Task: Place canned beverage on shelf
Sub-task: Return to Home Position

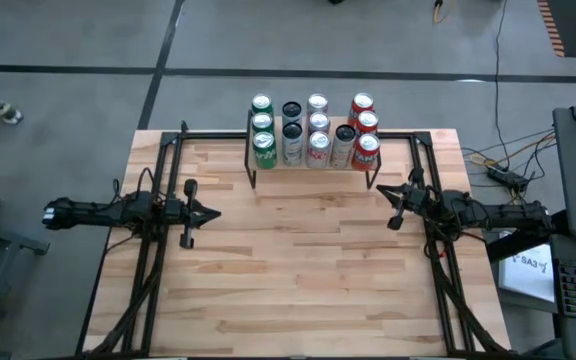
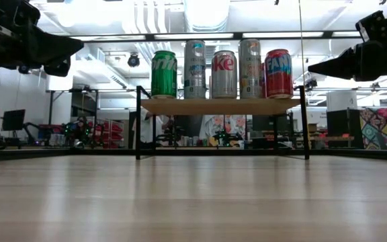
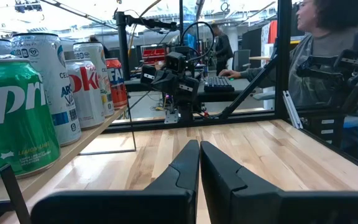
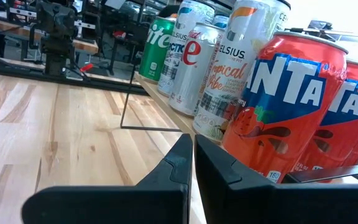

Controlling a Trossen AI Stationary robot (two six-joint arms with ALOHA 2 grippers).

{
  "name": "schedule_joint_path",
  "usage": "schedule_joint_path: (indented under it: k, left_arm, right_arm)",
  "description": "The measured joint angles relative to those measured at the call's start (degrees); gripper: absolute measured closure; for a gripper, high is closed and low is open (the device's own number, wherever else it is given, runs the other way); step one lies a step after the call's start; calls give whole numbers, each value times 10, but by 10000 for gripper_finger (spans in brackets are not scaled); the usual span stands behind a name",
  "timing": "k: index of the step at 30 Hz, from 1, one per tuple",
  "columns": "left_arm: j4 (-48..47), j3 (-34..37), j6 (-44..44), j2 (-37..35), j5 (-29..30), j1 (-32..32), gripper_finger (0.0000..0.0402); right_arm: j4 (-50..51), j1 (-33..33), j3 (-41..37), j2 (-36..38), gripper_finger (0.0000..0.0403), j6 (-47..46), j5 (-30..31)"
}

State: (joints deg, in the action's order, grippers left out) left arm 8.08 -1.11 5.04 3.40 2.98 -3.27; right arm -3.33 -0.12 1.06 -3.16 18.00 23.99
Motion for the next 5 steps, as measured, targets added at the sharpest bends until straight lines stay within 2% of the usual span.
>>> schedule_joint_path:
  k: [5]
  left_arm:
    - [0, 0, 0, 0, 0, 0, 402]
  right_arm:
    - [0, 0, 0, 0, 394, 0, 0]
